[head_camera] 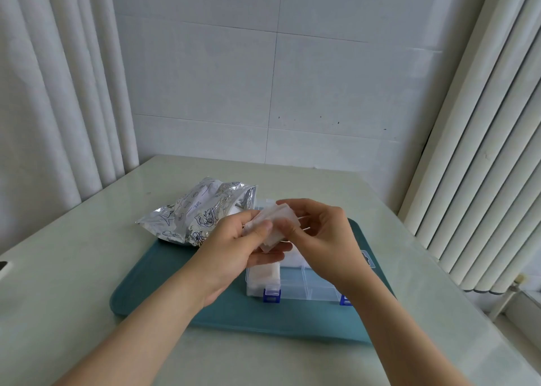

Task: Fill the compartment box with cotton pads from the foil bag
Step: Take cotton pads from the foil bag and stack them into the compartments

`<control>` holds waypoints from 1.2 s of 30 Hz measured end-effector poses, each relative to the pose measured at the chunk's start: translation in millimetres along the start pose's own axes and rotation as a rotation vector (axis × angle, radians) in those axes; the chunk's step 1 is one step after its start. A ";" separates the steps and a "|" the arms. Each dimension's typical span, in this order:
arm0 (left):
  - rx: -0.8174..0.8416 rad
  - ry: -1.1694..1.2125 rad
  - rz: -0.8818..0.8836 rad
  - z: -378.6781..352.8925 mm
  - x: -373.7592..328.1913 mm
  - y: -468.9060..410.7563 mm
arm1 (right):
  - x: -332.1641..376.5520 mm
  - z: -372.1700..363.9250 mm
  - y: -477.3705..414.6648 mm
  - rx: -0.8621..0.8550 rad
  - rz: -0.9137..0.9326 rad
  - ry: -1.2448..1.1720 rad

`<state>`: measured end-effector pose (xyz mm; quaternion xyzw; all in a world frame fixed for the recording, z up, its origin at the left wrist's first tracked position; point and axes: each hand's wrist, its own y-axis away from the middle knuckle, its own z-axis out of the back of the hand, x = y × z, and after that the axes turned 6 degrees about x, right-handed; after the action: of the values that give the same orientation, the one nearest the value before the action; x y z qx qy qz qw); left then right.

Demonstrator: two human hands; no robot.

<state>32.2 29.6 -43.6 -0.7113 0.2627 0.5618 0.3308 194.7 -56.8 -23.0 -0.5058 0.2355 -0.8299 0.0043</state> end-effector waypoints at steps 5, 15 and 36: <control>-0.068 0.120 -0.049 0.8 1.5 -2.3 | 2.1 -2.9 1.1 0.066 -0.041 -0.065; -0.154 0.196 -0.061 2.1 -3.9 -1.9 | 8.4 4.0 2.3 0.027 -0.078 -0.298; -0.051 0.131 -0.005 -3.7 -3.1 0.9 | 12.8 -9.9 4.5 -0.185 -0.226 -0.325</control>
<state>33.1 26.2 -40.2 -0.7554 0.2674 0.5198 0.2960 179.1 -60.1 -17.8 -0.6542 0.2486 -0.7076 -0.0973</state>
